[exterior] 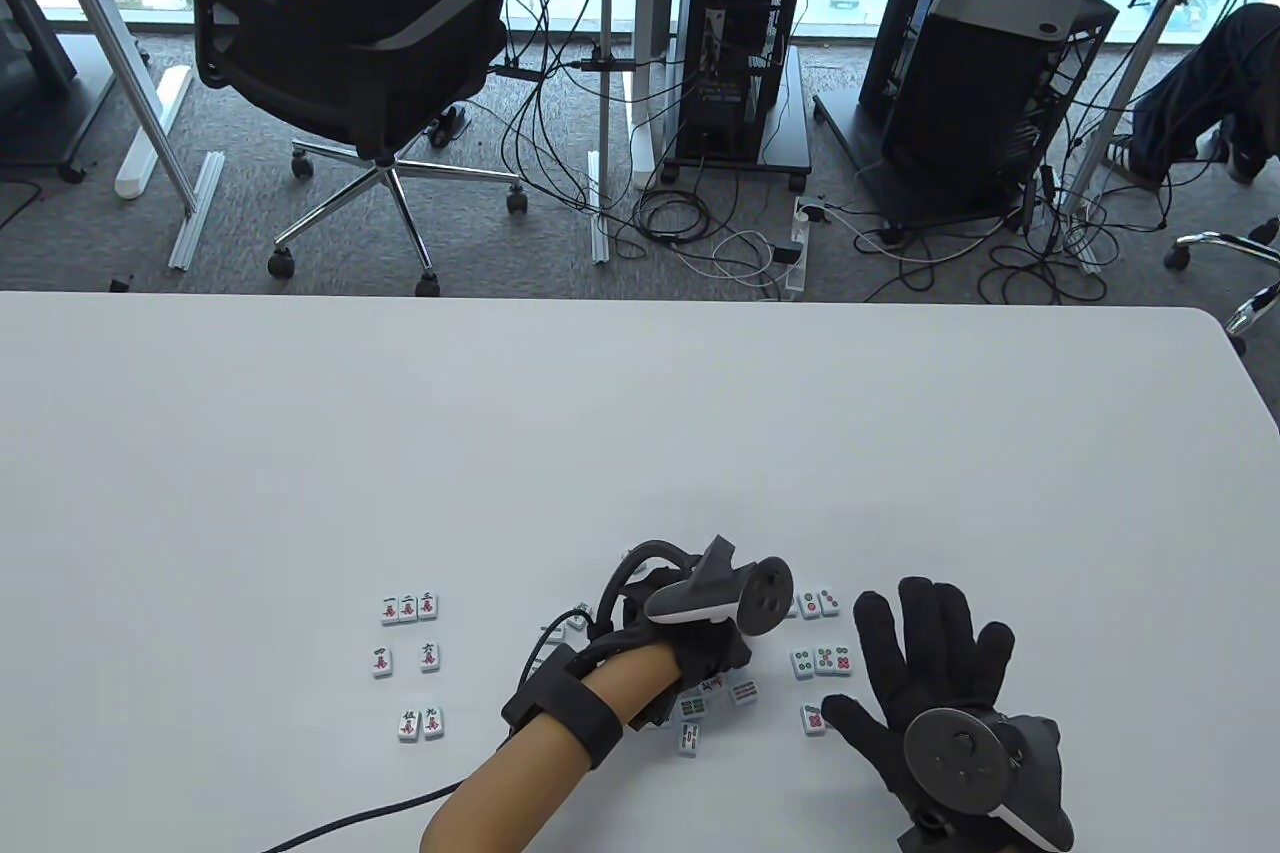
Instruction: Mahjong suit sorting
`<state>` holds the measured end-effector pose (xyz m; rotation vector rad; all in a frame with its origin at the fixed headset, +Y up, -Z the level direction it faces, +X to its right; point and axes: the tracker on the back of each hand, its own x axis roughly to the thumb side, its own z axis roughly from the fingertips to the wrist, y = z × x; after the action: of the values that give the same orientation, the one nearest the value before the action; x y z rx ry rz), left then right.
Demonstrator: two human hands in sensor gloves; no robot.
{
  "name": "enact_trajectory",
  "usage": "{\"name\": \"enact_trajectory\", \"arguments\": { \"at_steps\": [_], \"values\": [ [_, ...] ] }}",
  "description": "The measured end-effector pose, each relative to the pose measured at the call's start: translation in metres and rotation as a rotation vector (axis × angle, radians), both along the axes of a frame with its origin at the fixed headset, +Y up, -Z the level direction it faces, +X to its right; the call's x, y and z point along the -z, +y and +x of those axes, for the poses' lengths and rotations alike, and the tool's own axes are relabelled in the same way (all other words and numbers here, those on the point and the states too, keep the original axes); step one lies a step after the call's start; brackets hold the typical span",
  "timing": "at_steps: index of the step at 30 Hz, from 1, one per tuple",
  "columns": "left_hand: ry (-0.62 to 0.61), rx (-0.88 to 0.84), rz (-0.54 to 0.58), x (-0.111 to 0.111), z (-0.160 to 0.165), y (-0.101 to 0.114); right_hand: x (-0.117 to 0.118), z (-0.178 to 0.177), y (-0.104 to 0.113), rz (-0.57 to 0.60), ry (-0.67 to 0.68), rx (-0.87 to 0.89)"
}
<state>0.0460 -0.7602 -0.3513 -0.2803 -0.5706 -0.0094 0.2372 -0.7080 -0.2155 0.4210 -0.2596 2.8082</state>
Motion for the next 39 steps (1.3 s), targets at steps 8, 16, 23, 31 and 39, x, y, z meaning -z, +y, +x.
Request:
{"name": "enact_trajectory", "arguments": {
  "at_steps": [8,16,23,31,39],
  "values": [
    [-0.093,0.033,0.098,0.006,-0.003,0.015,0.0,0.0,0.0,-0.001,-0.002,0.008],
    [-0.287,0.245,0.179,-0.005,0.01,0.008,0.001,0.001,0.001,-0.002,-0.007,0.007],
    [-0.285,0.223,0.161,-0.006,0.018,0.003,0.001,0.001,0.001,-0.003,-0.008,0.011],
    [-0.274,0.226,0.163,-0.009,0.023,0.003,0.001,0.002,0.002,-0.001,-0.008,0.015],
    [-0.276,0.211,0.211,-0.014,0.023,0.001,0.001,0.001,0.002,-0.003,-0.008,0.011]
  ]
}}
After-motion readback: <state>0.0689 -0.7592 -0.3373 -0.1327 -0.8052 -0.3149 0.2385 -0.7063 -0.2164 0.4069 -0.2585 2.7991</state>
